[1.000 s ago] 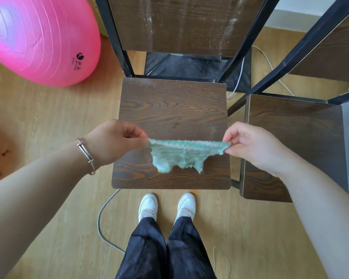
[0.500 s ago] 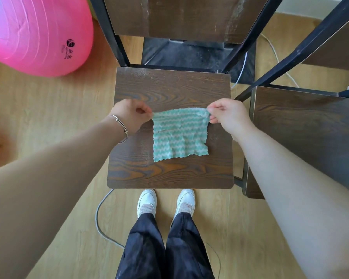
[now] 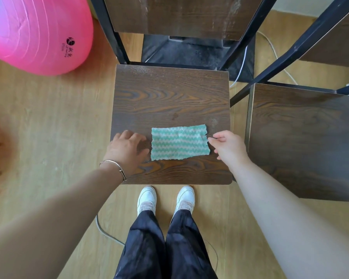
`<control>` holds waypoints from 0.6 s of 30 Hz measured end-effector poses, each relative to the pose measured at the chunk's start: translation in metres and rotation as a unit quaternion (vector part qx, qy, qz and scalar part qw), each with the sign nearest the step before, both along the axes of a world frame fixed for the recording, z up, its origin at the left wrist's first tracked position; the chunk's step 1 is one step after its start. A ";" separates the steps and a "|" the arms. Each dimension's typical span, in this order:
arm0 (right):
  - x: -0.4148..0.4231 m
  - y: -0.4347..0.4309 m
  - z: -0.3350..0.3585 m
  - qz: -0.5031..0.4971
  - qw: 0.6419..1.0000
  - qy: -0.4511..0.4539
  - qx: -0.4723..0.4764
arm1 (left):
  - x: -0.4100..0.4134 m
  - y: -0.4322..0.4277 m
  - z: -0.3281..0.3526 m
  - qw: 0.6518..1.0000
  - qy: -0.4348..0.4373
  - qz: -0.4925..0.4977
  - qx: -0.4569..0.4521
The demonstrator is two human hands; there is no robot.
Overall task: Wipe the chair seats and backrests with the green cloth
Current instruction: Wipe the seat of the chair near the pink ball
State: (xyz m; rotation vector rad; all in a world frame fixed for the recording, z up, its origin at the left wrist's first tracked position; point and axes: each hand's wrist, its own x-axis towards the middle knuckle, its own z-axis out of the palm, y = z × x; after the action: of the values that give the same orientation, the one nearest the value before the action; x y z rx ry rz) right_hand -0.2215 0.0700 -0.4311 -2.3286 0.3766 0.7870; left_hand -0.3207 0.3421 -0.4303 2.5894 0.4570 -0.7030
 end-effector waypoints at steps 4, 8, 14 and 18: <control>-0.008 0.021 -0.008 -0.004 0.998 0.049 -0.032 | -0.005 -0.002 0.005 0.996 -0.047 0.051 0.052; -0.012 0.041 -0.010 0.027 0.997 0.042 -0.063 | -0.010 0.001 0.006 0.993 -0.070 0.066 0.068; -0.013 0.053 -0.011 0.014 0.997 -0.003 -0.073 | -0.022 0.009 0.004 0.990 -0.087 0.063 0.087; -0.007 0.050 -0.002 -0.046 0.998 -0.028 -0.014 | -0.031 0.017 0.002 0.989 -0.086 0.082 0.085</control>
State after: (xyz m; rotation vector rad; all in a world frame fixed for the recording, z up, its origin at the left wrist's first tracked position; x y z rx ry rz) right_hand -0.2286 0.1201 -0.4334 -2.3362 0.4677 0.6744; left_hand -0.3516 0.3588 -0.4280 2.7017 0.6912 -0.3973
